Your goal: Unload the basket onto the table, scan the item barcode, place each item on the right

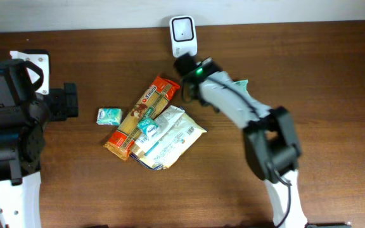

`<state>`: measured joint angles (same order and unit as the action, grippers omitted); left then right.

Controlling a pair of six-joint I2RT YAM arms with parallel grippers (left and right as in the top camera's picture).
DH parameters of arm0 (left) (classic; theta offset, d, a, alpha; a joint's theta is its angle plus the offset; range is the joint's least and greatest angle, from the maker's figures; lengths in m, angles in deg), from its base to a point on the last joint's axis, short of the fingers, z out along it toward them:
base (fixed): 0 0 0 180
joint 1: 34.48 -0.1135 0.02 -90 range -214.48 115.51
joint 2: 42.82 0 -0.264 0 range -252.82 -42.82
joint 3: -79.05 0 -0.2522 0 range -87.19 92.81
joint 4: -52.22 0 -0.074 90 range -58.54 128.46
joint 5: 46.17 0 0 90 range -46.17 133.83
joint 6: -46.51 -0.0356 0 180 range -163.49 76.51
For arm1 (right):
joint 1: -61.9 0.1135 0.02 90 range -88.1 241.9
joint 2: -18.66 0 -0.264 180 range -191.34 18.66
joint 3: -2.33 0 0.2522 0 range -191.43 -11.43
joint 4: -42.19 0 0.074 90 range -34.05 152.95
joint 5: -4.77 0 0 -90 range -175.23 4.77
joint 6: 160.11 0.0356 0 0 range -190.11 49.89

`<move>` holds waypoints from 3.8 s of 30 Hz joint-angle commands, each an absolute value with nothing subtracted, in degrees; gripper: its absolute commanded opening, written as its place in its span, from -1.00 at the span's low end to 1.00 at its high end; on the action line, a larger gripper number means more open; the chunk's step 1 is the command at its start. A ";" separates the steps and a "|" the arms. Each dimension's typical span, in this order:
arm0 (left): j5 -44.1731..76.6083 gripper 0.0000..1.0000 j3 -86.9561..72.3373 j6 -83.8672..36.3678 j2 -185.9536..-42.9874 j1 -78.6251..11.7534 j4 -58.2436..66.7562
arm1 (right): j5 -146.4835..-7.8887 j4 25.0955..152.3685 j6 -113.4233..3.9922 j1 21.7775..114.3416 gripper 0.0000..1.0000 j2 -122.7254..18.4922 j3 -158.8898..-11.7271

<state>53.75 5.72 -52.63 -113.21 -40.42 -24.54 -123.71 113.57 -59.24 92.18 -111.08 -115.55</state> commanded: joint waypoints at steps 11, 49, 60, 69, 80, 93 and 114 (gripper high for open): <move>53.77 0.98 5.85 -51.72 -113.00 -40.66 -24.43 | -116.47 111.39 -61.10 85.58 0.06 -115.25 -115.48; 53.77 0.98 5.85 -51.72 -113.00 -40.66 -24.43 | -43.76 110.69 -77.84 49.58 0.29 -107.47 -100.71; 53.75 0.98 5.85 -51.72 -113.00 -40.66 -24.43 | -46.42 106.29 -73.12 50.93 -0.92 -104.10 -96.60; 53.75 0.98 5.85 -51.72 -113.00 -40.66 -24.43 | -116.28 104.74 -57.99 78.15 -0.92 -90.31 -97.54; 53.77 0.98 5.85 -51.72 -113.00 -40.66 -24.43 | -146.02 103.85 -53.38 91.57 -0.92 -107.84 -97.54; 53.77 0.99 5.85 -51.72 -113.00 -40.66 -24.43 | -119.56 107.19 -67.15 95.63 -0.10 -107.32 -100.14; 53.77 0.98 5.85 -51.72 -113.00 -40.66 -24.43 | -51.84 105.03 -67.74 60.70 -0.09 -108.37 -106.19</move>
